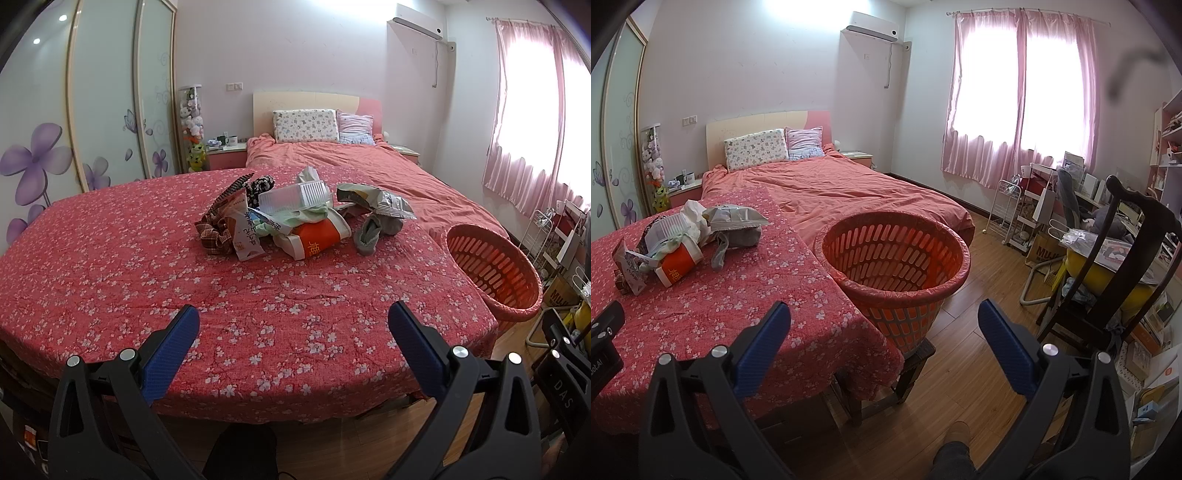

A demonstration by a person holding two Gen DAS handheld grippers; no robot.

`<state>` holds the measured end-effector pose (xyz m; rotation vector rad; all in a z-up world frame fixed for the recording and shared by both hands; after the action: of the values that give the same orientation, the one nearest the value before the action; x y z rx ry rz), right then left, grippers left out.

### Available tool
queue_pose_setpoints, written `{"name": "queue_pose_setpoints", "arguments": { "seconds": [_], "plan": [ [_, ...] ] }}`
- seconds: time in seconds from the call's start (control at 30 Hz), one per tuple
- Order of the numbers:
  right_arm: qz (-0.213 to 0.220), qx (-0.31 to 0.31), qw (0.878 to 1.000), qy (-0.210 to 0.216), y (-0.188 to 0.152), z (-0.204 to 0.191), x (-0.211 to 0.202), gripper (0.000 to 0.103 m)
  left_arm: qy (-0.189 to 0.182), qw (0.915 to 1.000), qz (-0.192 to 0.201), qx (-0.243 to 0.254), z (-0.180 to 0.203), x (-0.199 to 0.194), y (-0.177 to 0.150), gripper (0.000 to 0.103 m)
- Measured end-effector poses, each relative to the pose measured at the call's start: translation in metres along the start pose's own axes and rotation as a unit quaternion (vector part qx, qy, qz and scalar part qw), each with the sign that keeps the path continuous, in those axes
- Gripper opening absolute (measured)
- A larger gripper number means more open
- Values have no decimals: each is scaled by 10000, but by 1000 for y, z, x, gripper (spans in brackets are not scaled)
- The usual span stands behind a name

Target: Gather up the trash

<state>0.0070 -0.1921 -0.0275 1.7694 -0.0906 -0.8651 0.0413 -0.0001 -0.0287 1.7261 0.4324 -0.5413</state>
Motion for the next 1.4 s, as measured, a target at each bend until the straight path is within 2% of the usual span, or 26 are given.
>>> {"name": "queue_pose_setpoints", "arguments": {
  "seconds": [1.4],
  "plan": [
    [-14, 18, 10000, 5, -1, 0, 1, 99, -8, 10000, -16, -10, 5, 2, -2, 101]
  ]
}}
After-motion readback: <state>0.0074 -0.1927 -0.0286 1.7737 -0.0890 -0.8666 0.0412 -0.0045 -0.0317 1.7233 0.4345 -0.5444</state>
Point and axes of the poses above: each gripper's, at about its wrist camera, not at the fingertips, and x roughly the way its jaws point, z to its right, y to its top, the point moved 5 cm from there along x, roughly the way its jaws point, and after that the axes turned 13 degrees about x, right-handed, at the moved point
